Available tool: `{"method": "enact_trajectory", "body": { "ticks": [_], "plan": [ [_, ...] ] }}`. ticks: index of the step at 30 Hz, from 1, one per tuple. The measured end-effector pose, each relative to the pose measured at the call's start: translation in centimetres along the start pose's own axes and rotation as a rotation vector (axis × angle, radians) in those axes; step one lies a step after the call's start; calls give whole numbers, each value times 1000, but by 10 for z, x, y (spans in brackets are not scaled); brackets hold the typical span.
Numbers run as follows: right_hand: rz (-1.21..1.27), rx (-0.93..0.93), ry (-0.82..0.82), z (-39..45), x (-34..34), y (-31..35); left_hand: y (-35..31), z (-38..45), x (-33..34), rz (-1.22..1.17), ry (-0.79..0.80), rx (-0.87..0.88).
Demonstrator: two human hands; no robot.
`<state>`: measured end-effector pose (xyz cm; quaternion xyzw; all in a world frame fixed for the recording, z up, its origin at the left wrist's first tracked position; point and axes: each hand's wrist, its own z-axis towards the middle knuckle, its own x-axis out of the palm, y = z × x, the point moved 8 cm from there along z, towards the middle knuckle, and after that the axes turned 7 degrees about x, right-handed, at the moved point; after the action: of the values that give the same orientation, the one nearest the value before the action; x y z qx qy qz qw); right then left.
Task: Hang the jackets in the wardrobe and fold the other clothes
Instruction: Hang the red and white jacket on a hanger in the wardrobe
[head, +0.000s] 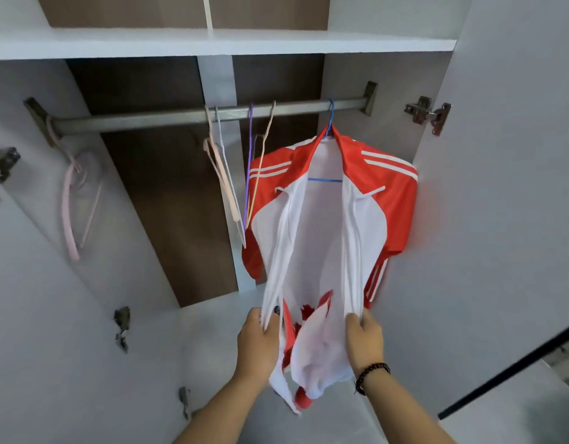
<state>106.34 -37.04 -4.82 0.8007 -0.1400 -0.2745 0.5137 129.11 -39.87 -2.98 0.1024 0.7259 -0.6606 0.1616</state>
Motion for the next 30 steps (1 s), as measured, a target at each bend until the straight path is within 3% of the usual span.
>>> {"method": "enact_trajectory", "body": {
  "ticks": [6, 9, 13, 18, 23, 26, 30],
  "plan": [
    [43, -42, 147, -55, -27, 2, 18, -58, 14, 148, 168, -109],
    [-132, -17, 269, -83, -46, -9, 26, -95, 6, 123, 115, -170],
    [-226, 82, 389, -122, -65, -46, 29, -140, -1, -108, 69, -270],
    [-241, 139, 428, -166, -83, -87, 22, -182, 4, 35, 118, -203],
    [-47, 234, 383, -183, -112, -101, 22, -206, 6, -127, 122, -238],
    [104, 349, 437, -191, -120, -109, 27, -215, 12, -379, 141, -342],
    [250, 486, 537, -205, -123, -120, 22, -232, 29, -701, 358, -478]
  ]
}}
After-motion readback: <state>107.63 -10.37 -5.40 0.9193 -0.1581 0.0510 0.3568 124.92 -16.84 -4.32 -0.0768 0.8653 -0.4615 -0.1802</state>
